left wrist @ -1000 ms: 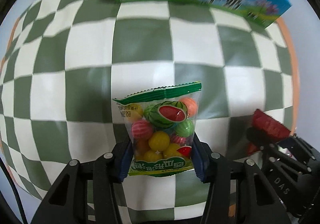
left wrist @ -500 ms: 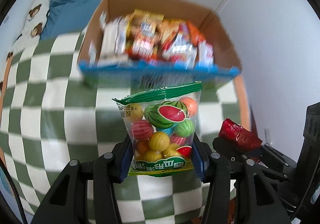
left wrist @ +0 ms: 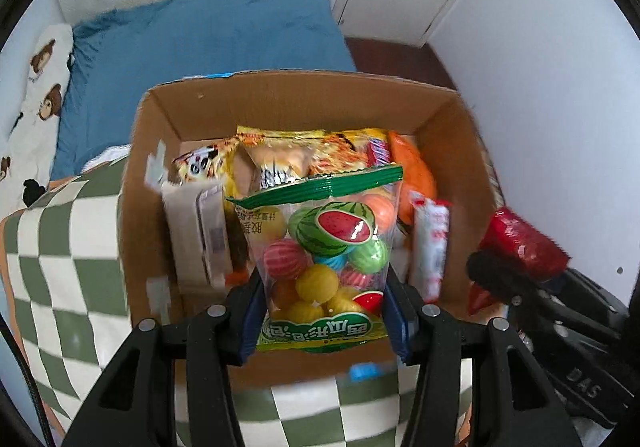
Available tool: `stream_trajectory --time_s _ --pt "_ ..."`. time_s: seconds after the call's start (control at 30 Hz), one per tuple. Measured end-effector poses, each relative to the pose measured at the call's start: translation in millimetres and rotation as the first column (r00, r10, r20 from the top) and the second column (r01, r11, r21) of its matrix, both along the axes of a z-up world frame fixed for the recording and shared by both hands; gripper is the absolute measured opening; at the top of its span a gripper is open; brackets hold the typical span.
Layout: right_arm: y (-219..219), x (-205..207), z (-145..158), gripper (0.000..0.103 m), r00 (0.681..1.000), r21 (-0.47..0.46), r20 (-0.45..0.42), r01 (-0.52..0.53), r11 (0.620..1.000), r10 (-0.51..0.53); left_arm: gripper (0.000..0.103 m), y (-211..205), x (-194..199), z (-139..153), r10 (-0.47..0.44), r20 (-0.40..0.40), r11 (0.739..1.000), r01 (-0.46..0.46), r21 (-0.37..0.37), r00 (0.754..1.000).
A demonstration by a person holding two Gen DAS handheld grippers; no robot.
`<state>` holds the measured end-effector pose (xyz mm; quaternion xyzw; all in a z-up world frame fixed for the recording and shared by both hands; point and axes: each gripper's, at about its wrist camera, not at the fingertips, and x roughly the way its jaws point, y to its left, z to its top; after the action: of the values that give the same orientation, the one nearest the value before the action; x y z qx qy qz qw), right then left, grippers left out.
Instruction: Organize snacks
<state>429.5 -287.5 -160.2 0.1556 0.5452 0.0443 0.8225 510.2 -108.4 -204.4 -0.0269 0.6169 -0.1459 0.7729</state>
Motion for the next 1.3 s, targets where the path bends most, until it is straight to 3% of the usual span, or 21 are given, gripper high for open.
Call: stream_trajectory --time_s 0.23,0.6,0.7,0.8,1.03,1.3 --pt "-3.3 77.2 -42.1 0.046 0.994 -0.03 -0.108 -0.014 0.999 0.011 0.048 1.5 76.5 -49.9 0.03 -0.142 0.999 -0.026 0.033 0.989" --pt "-0.6 120.1 -95.2 0.047 0.975 -0.062 -0.222 -0.034 0.997 0.02 0.049 -3.9 105.1 -90.7 0.027 -0.229 0.997 -0.008 0.082 0.973" --pt "-0.3 124.6 -103.3 0.053 0.968 -0.067 -0.251 -0.037 0.997 0.019 0.052 -4.7 107.6 -93.9 0.038 -0.249 0.997 -0.02 0.074 0.968" --pt "-2.5 127.1 -110.2 0.068 0.962 -0.076 -0.272 -0.027 0.997 0.006 0.061 -3.3 110.6 -91.5 0.041 -0.244 0.998 -0.026 0.062 0.969" --pt "-11.1 122.1 -102.9 0.091 0.962 -0.1 -0.273 -0.01 0.995 -0.018 0.087 0.7 98.6 -69.5 0.027 -0.149 0.994 -0.011 0.109 0.988" --pt "-9.6 100.4 -82.9 0.097 0.974 -0.173 -0.225 -0.025 0.985 -0.015 0.102 11.3 69.0 -50.9 0.03 -0.061 0.991 -0.022 0.135 0.998"
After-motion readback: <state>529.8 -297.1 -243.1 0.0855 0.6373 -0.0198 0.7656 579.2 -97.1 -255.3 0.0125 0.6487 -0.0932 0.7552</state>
